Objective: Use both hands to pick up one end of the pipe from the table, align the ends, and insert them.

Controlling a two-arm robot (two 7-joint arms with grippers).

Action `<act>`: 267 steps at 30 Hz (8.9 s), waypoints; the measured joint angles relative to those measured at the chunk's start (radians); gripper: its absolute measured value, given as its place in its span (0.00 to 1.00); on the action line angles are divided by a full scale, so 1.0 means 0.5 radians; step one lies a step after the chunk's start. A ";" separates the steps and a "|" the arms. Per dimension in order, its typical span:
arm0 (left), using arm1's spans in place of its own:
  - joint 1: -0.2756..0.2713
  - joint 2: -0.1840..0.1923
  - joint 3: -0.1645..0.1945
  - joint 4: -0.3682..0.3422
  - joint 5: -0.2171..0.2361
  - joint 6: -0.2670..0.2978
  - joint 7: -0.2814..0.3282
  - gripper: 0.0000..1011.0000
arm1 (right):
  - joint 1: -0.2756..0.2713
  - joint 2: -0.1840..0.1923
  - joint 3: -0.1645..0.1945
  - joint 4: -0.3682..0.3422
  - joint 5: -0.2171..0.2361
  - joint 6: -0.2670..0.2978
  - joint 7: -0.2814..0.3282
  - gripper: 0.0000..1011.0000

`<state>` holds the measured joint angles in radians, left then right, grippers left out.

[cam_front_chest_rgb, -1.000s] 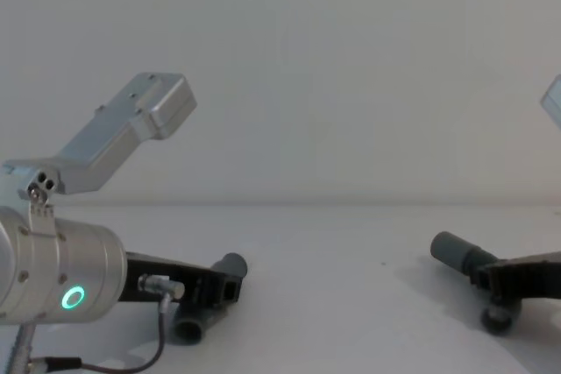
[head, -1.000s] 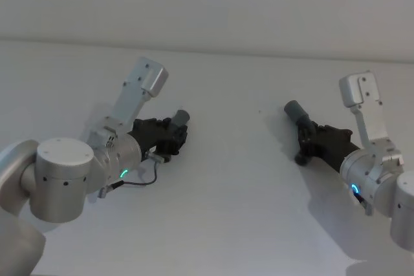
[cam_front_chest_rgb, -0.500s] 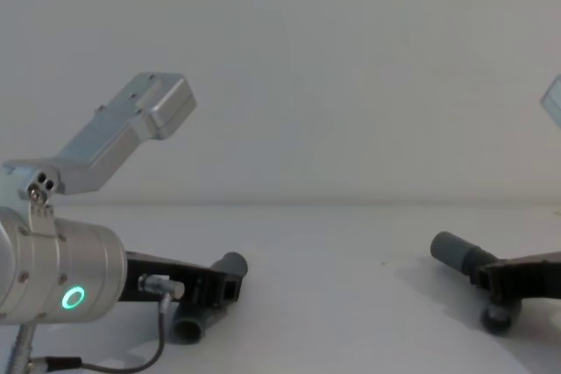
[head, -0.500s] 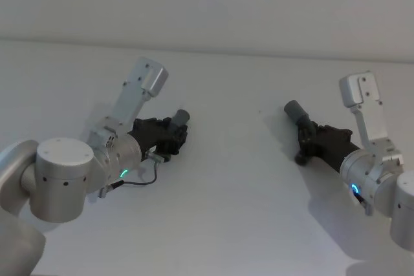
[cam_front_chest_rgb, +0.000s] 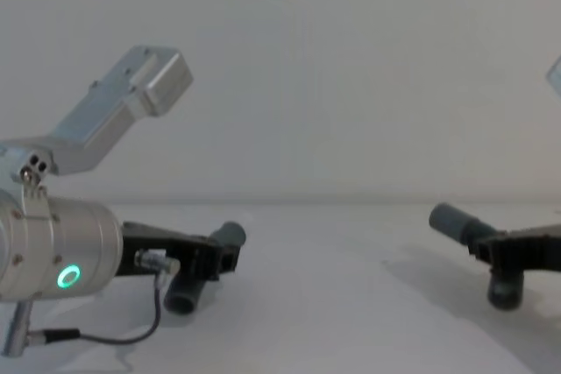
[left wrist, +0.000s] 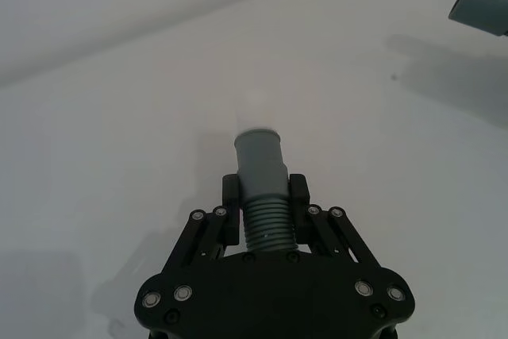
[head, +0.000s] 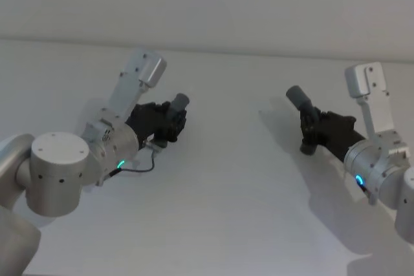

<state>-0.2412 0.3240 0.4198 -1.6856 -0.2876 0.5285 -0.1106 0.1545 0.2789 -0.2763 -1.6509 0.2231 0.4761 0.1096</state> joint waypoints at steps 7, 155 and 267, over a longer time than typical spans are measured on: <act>-0.047 0.052 0.006 -0.025 0.055 -0.097 -0.051 0.35 | 0.027 0.053 0.012 -0.032 0.000 -0.106 0.103 0.18; -0.961 0.593 0.544 0.120 -0.340 -0.423 -2.061 0.35 | 0.608 1.142 -0.118 0.229 0.689 -0.688 2.524 0.18; -1.221 0.466 0.792 0.297 -0.402 -0.489 -2.083 0.35 | 0.688 1.167 -0.267 0.219 0.706 -0.680 2.482 0.18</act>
<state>-0.8516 0.5572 0.8157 -1.5371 -0.4886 0.2840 -1.1521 0.4983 0.8623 -0.4100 -1.5415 0.5760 0.1360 1.3504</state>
